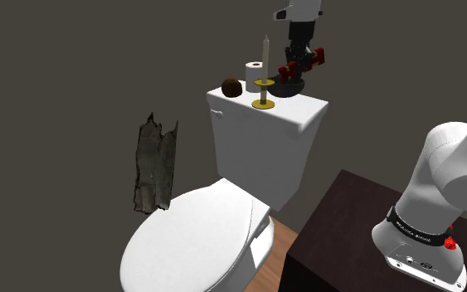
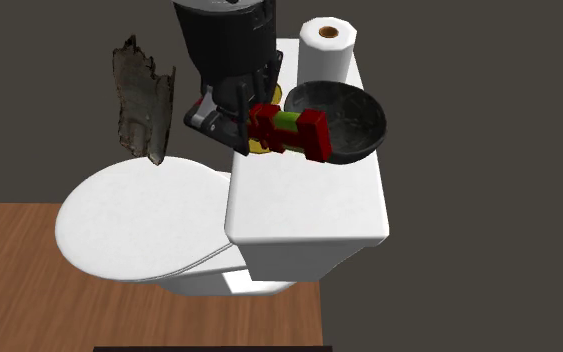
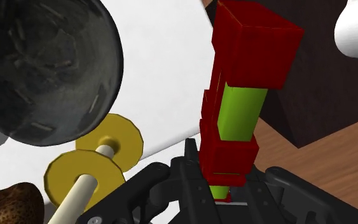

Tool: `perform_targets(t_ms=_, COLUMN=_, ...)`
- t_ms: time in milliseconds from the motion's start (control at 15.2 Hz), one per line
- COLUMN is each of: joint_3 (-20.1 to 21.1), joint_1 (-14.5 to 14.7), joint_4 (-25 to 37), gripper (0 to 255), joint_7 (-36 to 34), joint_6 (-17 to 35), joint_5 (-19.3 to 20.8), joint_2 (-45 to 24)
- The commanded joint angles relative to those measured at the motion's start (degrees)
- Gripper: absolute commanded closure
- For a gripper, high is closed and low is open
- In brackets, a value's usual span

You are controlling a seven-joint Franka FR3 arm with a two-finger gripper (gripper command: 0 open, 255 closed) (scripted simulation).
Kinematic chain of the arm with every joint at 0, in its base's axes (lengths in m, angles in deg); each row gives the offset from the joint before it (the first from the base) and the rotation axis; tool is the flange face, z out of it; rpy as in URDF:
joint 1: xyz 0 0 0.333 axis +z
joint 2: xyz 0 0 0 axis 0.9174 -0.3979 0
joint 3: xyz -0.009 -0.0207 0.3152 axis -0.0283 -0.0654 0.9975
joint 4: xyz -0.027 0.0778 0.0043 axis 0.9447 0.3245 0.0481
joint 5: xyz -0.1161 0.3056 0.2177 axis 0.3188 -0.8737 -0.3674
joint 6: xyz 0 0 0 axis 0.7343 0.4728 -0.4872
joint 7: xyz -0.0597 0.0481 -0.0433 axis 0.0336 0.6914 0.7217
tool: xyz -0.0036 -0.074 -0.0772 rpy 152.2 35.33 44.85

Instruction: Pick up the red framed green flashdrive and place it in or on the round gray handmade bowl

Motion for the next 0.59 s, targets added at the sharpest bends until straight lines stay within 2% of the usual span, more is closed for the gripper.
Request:
perform_targets(t_ms=0, joint_3=0.0, joint_1=0.0, joint_4=1.8, gripper=255, joint_7=0.1, joint_6=-1.6, joint_5=-0.1, joint_2=-0.2)
perform_targets(t_ms=198, joint_3=0.1, joint_1=0.1, joint_4=3.9, gripper=255, joint_7=0.2, joint_6=-3.4, joint_5=-0.2, joint_2=-0.5)
perform_targets(t_ms=528, joint_3=-4.5, joint_1=-1.6, joint_4=15.2, gripper=255, joint_7=7.3, joint_6=-4.7, joint_5=-3.3, joint_2=-10.9)
